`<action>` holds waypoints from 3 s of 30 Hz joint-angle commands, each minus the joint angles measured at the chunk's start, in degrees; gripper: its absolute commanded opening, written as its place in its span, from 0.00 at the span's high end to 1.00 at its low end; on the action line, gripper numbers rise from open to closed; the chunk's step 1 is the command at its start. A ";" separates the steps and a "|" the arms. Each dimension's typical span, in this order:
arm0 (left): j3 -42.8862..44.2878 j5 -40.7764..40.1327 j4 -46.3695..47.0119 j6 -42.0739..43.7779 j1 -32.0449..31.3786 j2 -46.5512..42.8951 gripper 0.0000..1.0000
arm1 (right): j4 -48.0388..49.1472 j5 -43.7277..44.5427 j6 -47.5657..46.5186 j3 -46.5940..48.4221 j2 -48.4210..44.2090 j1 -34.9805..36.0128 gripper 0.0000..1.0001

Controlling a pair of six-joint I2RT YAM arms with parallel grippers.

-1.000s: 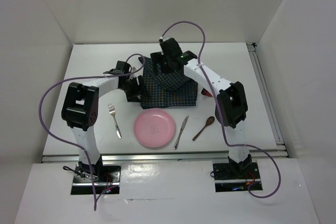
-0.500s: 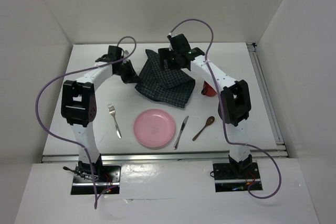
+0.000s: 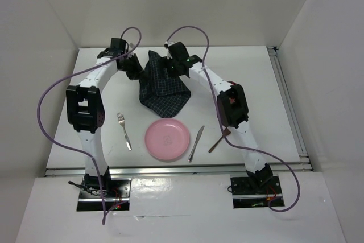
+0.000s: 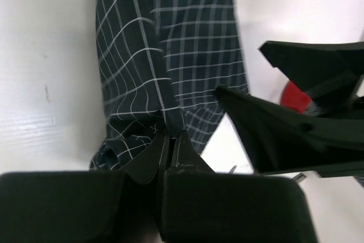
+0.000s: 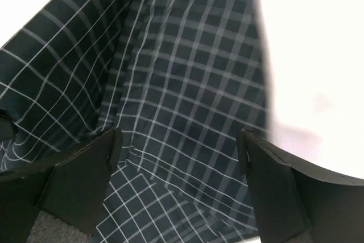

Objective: Set the dinner table for one person

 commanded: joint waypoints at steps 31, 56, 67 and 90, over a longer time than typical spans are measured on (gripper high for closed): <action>-15.42 2.91 4.84 1.05 7.81 -6.37 1.00 | 11.58 17.80 -1.05 -1.66 5.50 11.59 0.81; 23.34 5.37 -4.30 1.13 12.91 1.02 1.00 | 23.16 1.45 3.08 -16.93 -22.96 -4.14 1.00; 16.54 6.86 1.86 2.20 13.44 -9.73 1.00 | 35.14 3.38 10.98 -51.15 -39.77 -7.57 1.00; 12.32 -6.31 -7.29 8.08 9.41 -0.73 0.34 | 23.18 19.92 12.85 -48.90 -37.94 -0.45 0.46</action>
